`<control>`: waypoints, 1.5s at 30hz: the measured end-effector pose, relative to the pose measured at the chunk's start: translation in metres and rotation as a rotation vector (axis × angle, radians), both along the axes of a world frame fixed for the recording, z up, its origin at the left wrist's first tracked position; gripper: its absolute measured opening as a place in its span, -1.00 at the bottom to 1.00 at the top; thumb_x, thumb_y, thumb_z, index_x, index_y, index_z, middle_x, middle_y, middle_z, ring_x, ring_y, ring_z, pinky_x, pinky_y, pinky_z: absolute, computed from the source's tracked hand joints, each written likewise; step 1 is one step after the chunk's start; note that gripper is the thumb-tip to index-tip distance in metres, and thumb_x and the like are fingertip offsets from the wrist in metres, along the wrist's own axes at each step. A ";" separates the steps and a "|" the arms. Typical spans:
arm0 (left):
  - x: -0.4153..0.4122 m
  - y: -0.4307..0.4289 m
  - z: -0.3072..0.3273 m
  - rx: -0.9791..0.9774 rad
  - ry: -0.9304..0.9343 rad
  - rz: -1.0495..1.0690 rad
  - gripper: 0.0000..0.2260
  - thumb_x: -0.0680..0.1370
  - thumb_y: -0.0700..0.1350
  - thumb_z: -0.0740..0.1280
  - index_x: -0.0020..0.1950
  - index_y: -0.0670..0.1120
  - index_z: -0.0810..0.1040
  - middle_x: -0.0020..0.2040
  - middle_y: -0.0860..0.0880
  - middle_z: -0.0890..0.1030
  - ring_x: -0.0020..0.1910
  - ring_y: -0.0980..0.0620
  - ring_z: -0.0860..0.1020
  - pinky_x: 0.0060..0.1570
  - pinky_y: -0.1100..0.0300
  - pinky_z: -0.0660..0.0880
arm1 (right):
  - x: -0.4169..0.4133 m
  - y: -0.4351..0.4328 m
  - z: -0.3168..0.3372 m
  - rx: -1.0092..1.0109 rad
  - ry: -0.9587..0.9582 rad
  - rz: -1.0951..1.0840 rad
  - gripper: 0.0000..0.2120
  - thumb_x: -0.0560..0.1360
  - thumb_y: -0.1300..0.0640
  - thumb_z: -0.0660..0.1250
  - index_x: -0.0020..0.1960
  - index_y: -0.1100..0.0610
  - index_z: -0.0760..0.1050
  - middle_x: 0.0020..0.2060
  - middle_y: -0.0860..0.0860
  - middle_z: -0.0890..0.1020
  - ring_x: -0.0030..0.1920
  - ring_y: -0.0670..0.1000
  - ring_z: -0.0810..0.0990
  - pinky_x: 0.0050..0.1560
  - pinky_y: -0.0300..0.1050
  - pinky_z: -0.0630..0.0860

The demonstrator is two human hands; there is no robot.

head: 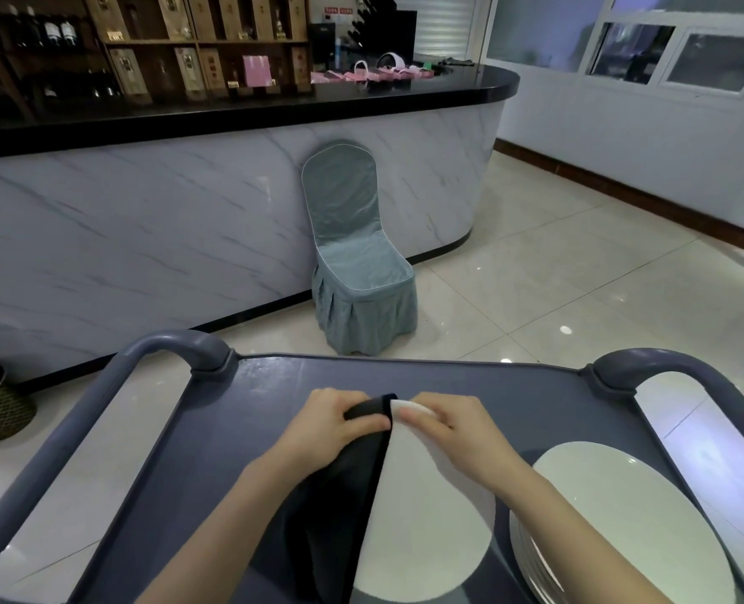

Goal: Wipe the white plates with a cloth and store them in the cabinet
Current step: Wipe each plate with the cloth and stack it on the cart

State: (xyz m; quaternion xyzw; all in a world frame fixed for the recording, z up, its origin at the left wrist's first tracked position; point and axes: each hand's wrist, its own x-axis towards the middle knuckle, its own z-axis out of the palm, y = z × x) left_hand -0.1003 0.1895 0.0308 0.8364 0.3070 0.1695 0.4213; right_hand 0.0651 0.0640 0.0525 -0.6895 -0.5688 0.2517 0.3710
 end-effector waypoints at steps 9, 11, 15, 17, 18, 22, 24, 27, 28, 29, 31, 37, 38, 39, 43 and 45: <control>-0.008 -0.023 -0.025 -0.387 -0.383 0.824 -0.56 0.57 0.04 0.35 -0.34 -0.27 0.39 -0.38 -0.11 0.44 -0.34 -0.01 0.37 -0.30 0.10 0.34 | -0.025 -0.003 -0.025 0.225 0.632 -0.758 -0.68 0.62 -0.02 0.25 -0.28 -0.06 0.58 -0.37 -0.19 0.60 -0.38 -0.26 0.49 -0.32 -0.35 0.42; -0.014 -0.019 -0.026 -0.350 -0.364 0.796 -0.55 0.57 0.05 0.35 -0.33 -0.27 0.37 -0.38 -0.11 0.41 -0.34 -0.01 0.35 -0.31 0.09 0.32 | -0.021 -0.004 -0.025 0.173 0.578 -0.652 -0.72 0.63 -0.02 0.24 -0.23 -0.10 0.57 -0.31 -0.20 0.63 -0.31 -0.25 0.53 -0.27 -0.32 0.43; -0.021 -0.003 -0.012 -0.068 -0.307 0.650 -0.62 0.54 0.00 0.40 -0.37 -0.20 0.44 -0.45 -0.08 0.46 -0.39 0.07 0.35 -0.40 0.25 0.31 | 0.011 0.000 -0.008 0.088 0.439 -0.378 -0.97 0.56 -0.04 0.37 -0.05 -0.12 0.57 -0.19 0.21 0.65 -0.30 -0.02 0.53 -0.20 -0.10 0.46; -0.016 0.000 0.000 0.073 -0.263 0.456 -0.73 0.49 -0.04 0.46 -0.34 -0.14 0.54 -0.42 -0.05 0.56 -0.43 0.22 0.37 -0.39 0.37 0.32 | 0.022 0.008 0.004 0.044 0.245 -0.209 -0.95 0.54 -0.09 0.38 -0.10 -0.17 0.58 -0.24 0.11 0.65 -0.31 -0.09 0.49 -0.21 -0.20 0.41; -0.012 -0.001 0.005 0.116 -0.229 0.344 -0.76 0.47 -0.05 0.48 -0.34 -0.09 0.55 -0.41 0.01 0.57 -0.43 0.25 0.40 -0.38 0.42 0.32 | 0.021 0.012 0.009 0.008 0.142 -0.091 -0.90 0.54 -0.12 0.36 -0.15 -0.19 0.57 -0.28 -0.05 0.64 -0.31 -0.17 0.49 -0.22 -0.29 0.38; -0.001 -0.003 0.010 0.150 -0.156 0.151 -0.65 0.46 -0.08 0.50 -0.42 0.09 0.41 -0.49 0.23 0.48 -0.47 0.30 0.40 -0.39 0.42 0.29 | 0.007 0.019 0.005 0.008 -0.073 0.060 -0.64 0.57 -0.15 0.30 -0.35 -0.06 0.37 -0.46 -0.16 0.35 -0.40 -0.16 0.28 -0.36 -0.23 0.21; -0.003 -0.005 0.007 0.127 -0.188 0.215 -0.67 0.48 -0.09 0.48 -0.42 0.05 0.43 -0.49 0.22 0.48 -0.47 0.28 0.39 -0.40 0.40 0.30 | 0.009 0.015 0.001 0.085 -0.036 -0.008 -0.64 0.57 -0.09 0.34 -0.32 0.06 0.41 -0.46 -0.15 0.36 -0.39 -0.16 0.28 -0.35 -0.23 0.22; -0.012 -0.009 -0.001 0.019 -0.335 0.445 -0.71 0.54 -0.13 0.42 -0.38 0.00 0.49 -0.47 0.20 0.53 -0.46 0.31 0.41 -0.43 0.43 0.32 | 0.012 0.007 -0.003 0.180 0.209 -0.266 -0.72 0.55 -0.03 0.37 -0.30 0.05 0.53 -0.44 -0.19 0.49 -0.39 -0.20 0.38 -0.35 -0.34 0.30; -0.014 -0.011 -0.003 -0.060 -0.383 0.506 -0.71 0.56 -0.13 0.39 -0.37 -0.02 0.50 -0.47 0.17 0.55 -0.47 0.30 0.42 -0.45 0.44 0.32 | 0.012 0.004 -0.003 0.206 0.293 -0.356 -0.76 0.56 -0.02 0.37 -0.27 -0.03 0.59 -0.40 -0.18 0.58 -0.37 -0.22 0.46 -0.32 -0.38 0.37; -0.015 -0.012 -0.004 -0.126 -0.397 0.540 -0.70 0.57 -0.13 0.37 -0.37 -0.05 0.49 -0.48 0.15 0.55 -0.48 0.30 0.42 -0.47 0.44 0.33 | 0.011 0.003 -0.004 0.212 0.342 -0.412 -0.79 0.57 -0.01 0.35 -0.24 -0.10 0.63 -0.34 -0.17 0.65 -0.33 -0.24 0.53 -0.29 -0.40 0.43; -0.016 -0.011 -0.004 -0.165 -0.348 0.523 -0.66 0.57 -0.12 0.37 -0.41 -0.07 0.44 -0.52 0.15 0.49 -0.50 0.27 0.38 -0.49 0.42 0.29 | 0.013 0.001 -0.005 0.182 0.323 -0.404 -0.79 0.58 -0.02 0.34 -0.20 -0.08 0.63 -0.30 -0.14 0.67 -0.30 -0.22 0.55 -0.26 -0.36 0.45; -0.003 0.002 0.010 0.052 -0.060 0.116 -0.72 0.49 -0.04 0.46 -0.35 -0.09 0.50 -0.45 0.07 0.48 -0.43 0.23 0.35 -0.39 0.27 0.30 | 0.000 0.008 -0.006 0.074 0.015 -0.055 -0.63 0.57 -0.07 0.34 -0.31 0.11 0.42 -0.45 -0.05 0.41 -0.39 -0.16 0.33 -0.34 -0.22 0.23; -0.001 0.001 0.010 0.050 -0.029 0.075 -0.70 0.49 -0.04 0.47 -0.38 -0.04 0.47 -0.47 0.11 0.43 -0.45 0.22 0.34 -0.41 0.30 0.26 | -0.004 0.009 -0.006 0.064 -0.016 -0.025 -0.63 0.57 -0.09 0.33 -0.32 0.09 0.42 -0.44 -0.04 0.41 -0.39 -0.16 0.33 -0.34 -0.21 0.23; -0.001 0.000 0.009 0.024 -0.036 0.077 -0.70 0.49 -0.05 0.47 -0.39 -0.02 0.46 -0.48 0.13 0.41 -0.46 0.23 0.34 -0.41 0.32 0.25 | -0.004 0.008 -0.006 0.068 -0.017 -0.029 -0.63 0.57 -0.09 0.33 -0.32 0.08 0.43 -0.44 -0.02 0.43 -0.38 -0.16 0.33 -0.33 -0.21 0.24; -0.010 -0.008 -0.004 -0.104 -0.279 0.459 -0.76 0.53 -0.10 0.43 -0.31 -0.13 0.55 -0.40 0.05 0.58 -0.38 0.17 0.45 -0.39 0.32 0.37 | 0.001 0.001 -0.004 0.193 0.220 -0.325 -0.65 0.56 0.00 0.37 -0.36 0.07 0.47 -0.45 -0.11 0.46 -0.39 -0.17 0.36 -0.35 -0.31 0.30; -0.010 -0.018 -0.014 -0.295 -0.425 0.708 -0.69 0.55 -0.04 0.39 -0.30 -0.22 0.52 -0.38 -0.04 0.57 -0.35 0.09 0.45 -0.36 0.23 0.42 | -0.008 0.002 -0.011 0.262 0.406 -0.581 -0.65 0.58 0.03 0.35 -0.36 0.08 0.49 -0.45 -0.15 0.48 -0.41 -0.17 0.37 -0.38 -0.37 0.32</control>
